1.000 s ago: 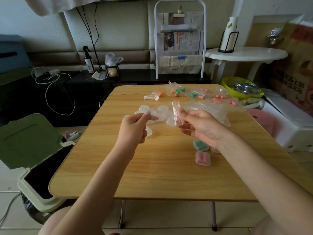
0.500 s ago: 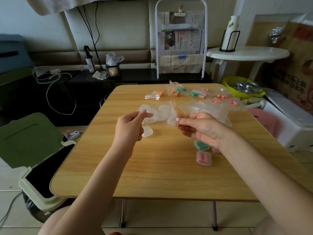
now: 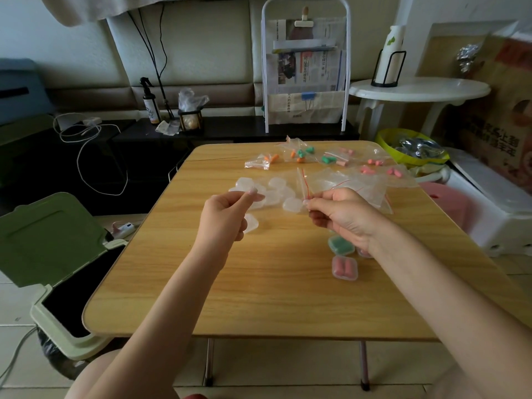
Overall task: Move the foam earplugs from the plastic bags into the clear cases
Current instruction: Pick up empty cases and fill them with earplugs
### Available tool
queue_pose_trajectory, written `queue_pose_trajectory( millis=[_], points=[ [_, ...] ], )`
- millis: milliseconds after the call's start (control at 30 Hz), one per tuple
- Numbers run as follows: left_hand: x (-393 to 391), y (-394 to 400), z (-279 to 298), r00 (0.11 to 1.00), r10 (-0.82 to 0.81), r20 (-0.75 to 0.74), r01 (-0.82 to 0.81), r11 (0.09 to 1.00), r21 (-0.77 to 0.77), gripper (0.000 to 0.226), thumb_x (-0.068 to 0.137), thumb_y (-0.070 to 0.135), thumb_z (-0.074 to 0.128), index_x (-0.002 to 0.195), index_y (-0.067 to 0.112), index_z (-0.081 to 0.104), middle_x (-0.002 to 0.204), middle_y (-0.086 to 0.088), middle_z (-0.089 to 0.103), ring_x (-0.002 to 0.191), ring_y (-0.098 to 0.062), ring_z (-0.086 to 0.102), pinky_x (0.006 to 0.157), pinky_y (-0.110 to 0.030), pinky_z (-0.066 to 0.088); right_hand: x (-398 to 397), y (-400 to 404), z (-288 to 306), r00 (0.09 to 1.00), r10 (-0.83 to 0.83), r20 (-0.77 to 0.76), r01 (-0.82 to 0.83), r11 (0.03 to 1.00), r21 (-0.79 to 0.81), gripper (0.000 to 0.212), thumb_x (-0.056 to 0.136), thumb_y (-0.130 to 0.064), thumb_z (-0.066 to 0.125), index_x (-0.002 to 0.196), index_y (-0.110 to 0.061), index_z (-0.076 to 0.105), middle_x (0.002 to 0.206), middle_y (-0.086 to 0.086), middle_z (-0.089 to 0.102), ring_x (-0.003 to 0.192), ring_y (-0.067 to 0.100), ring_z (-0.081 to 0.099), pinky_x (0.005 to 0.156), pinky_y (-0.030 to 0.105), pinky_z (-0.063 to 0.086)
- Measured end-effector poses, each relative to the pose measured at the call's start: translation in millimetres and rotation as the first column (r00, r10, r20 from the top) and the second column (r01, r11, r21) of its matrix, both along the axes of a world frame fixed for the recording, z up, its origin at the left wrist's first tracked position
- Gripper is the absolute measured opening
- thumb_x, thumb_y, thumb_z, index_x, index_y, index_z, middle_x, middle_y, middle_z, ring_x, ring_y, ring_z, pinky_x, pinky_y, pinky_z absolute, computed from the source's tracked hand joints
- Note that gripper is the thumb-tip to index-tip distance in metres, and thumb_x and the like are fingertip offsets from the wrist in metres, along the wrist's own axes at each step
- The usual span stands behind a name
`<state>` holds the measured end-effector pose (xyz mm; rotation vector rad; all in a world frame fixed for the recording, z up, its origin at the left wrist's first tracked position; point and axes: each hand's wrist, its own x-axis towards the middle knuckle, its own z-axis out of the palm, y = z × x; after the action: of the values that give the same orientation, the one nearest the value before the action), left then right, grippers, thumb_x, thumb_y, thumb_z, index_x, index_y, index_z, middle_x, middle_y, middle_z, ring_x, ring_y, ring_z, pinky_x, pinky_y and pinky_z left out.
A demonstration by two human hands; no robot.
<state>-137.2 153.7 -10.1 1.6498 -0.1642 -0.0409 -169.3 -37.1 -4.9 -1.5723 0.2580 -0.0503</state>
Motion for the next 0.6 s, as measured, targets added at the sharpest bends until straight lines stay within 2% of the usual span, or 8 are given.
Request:
queue_pose_trajectory(
  millis=[100, 167, 233, 300, 367, 433, 500, 600],
  points=[
    [0, 0, 0, 0.999, -0.028, 0.025, 0.025, 0.996, 0.091, 0.023, 0.090, 0.033, 0.062, 0.091, 0.013, 0.073, 0.046, 0.006, 0.032, 0.039, -0.006, 0.030, 0.041, -0.017, 0.028, 3, -10, 0, 0.987, -0.153, 0.047, 0.159, 0.973, -0.165, 0.004, 0.088, -0.005, 0.063, 0.089, -0.008, 0.065, 0.078, 0.003, 0.062, 0.070, 0.011, 0.056, 0.066, 0.022, 0.048],
    [1, 2, -2, 0.994, 0.016, 0.105, -0.044, 0.962, 0.268, 0.030, 0.088, 0.042, 0.062, 0.093, 0.014, 0.072, 0.051, 0.004, 0.037, 0.042, -0.008, 0.032, 0.043, -0.017, 0.028, 6, -22, 1, 0.943, -0.288, 0.169, 0.328, 0.897, -0.296, 0.006, 0.088, -0.010, 0.062, 0.086, -0.016, 0.063, 0.079, 0.000, 0.063, 0.071, 0.011, 0.058, 0.067, 0.024, 0.049],
    [0, 7, -5, 0.966, 0.060, 0.253, -0.194, 0.815, 0.546, 0.037, 0.082, 0.052, 0.064, 0.098, 0.018, 0.067, 0.060, 0.006, 0.049, 0.053, -0.010, 0.044, 0.050, -0.018, 0.032, 10, -37, 3, 0.872, -0.397, 0.287, 0.475, 0.828, -0.297, 0.012, 0.087, -0.014, 0.064, 0.078, -0.022, 0.060, 0.076, -0.001, 0.064, 0.069, 0.013, 0.059, 0.070, 0.032, 0.052],
    [-2, 12, -10, 0.948, 0.039, 0.315, -0.265, 0.645, 0.717, 0.053, 0.077, 0.056, 0.068, 0.115, 0.021, 0.060, 0.080, 0.005, 0.058, 0.077, -0.013, 0.054, 0.064, -0.023, 0.038, 13, -50, 2, 0.832, -0.452, 0.323, 0.539, 0.796, -0.276, 0.014, 0.086, -0.018, 0.067, 0.077, -0.024, 0.058, 0.079, 0.002, 0.066, 0.069, 0.013, 0.060, 0.072, 0.034, 0.052],
    [-1, 14, -16, 0.958, 0.006, 0.287, -0.240, 0.564, 0.790, 0.068, 0.076, 0.055, 0.069, 0.130, 0.019, 0.051, 0.107, 0.000, 0.063, 0.101, -0.018, 0.057, 0.076, -0.027, 0.041, 15, -60, -3, 0.819, -0.480, 0.313, 0.562, 0.779, -0.277, 0.017, 0.083, -0.017, 0.072, 0.079, -0.024, 0.056, 0.094, 0.007, 0.069, 0.073, 0.015, 0.064, 0.072, 0.033, 0.055],
    [0, 12, -21, 0.961, -0.020, 0.277, -0.227, 0.517, 0.825, 0.069, 0.078, 0.052, 0.069, 0.133, 0.016, 0.047, 0.123, -0.001, 0.060, 0.114, -0.022, 0.055, 0.083, -0.030, 0.042, 19, -68, -10, 0.802, -0.512, 0.307, 0.594, 0.740, -0.316, 0.021, 0.079, -0.019, 0.074, 0.081, -0.025, 0.055, 0.108, 0.008, 0.068, 0.083, 0.021, 0.068, 0.078, 0.041, 0.057],
    [0, 10, -23, 0.964, -0.033, 0.265, -0.213, 0.505, 0.836, 0.061, 0.080, 0.046, 0.069, 0.128, 0.014, 0.050, 0.122, -0.003, 0.060, 0.112, -0.023, 0.055, 0.081, -0.031, 0.042, 21, -68, -16, 0.795, -0.523, 0.307, 0.606, 0.702, -0.373, 0.013, 0.084, -0.024, 0.071, 0.089, -0.019, 0.059, 0.105, 0.008, 0.068, 0.086, 0.022, 0.066, 0.083, 0.042, 0.055],
    [0, 6, -24, 0.966, -0.041, 0.256, -0.199, 0.515, 0.834, 0.051, 0.085, 0.040, 0.065, 0.126, 0.015, 0.050, 0.112, -0.003, 0.060, 0.104, -0.023, 0.056, 0.075, -0.029, 0.041, 22, -62, -18, 0.807, -0.494, 0.323, 0.586, 0.602, -0.543, 0.022, 0.092, -0.031, 0.058, 0.099, -0.011, 0.062, 0.103, 0.010, 0.063, 0.095, 0.027, 0.058, 0.082, 0.036, 0.046]
  ],
)
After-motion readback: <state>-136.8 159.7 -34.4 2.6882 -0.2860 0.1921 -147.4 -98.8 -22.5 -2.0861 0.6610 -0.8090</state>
